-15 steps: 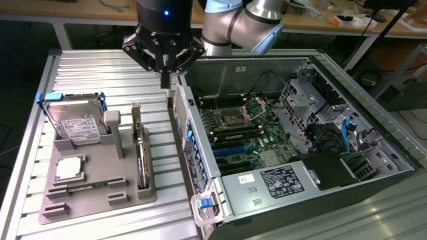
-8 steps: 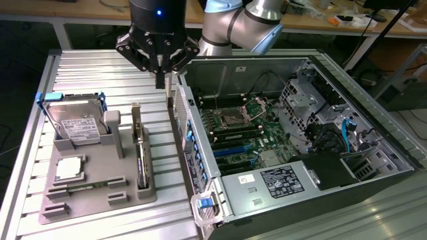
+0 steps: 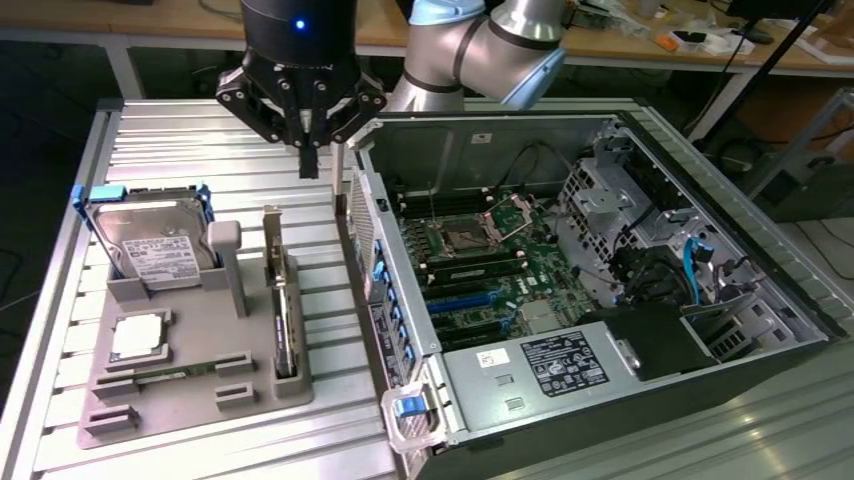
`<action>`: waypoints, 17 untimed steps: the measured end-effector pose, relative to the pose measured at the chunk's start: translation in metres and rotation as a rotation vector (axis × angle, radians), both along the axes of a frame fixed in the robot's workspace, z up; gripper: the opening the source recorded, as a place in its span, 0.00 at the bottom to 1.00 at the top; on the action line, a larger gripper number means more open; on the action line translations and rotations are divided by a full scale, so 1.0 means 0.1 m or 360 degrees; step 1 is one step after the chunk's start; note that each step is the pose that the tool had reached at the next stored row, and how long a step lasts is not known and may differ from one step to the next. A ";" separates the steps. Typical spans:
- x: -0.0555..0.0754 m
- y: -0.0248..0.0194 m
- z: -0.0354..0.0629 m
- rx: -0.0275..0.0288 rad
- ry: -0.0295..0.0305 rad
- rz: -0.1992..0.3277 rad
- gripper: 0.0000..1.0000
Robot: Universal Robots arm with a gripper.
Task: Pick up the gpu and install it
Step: 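Reach for the gpu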
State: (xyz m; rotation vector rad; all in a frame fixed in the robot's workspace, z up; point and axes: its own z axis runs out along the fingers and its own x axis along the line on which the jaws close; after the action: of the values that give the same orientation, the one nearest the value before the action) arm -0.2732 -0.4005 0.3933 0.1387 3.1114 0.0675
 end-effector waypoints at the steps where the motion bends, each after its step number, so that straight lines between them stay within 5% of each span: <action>1: -0.02 0.000 0.000 -0.00001 -0.00001 0.0000 0.11; 17: -0.21 0.000 0.000 0.00000 -0.00001 0.0000 0.11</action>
State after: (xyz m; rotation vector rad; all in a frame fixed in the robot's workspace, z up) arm -0.2945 -0.4005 0.3933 0.1386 3.1113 0.0674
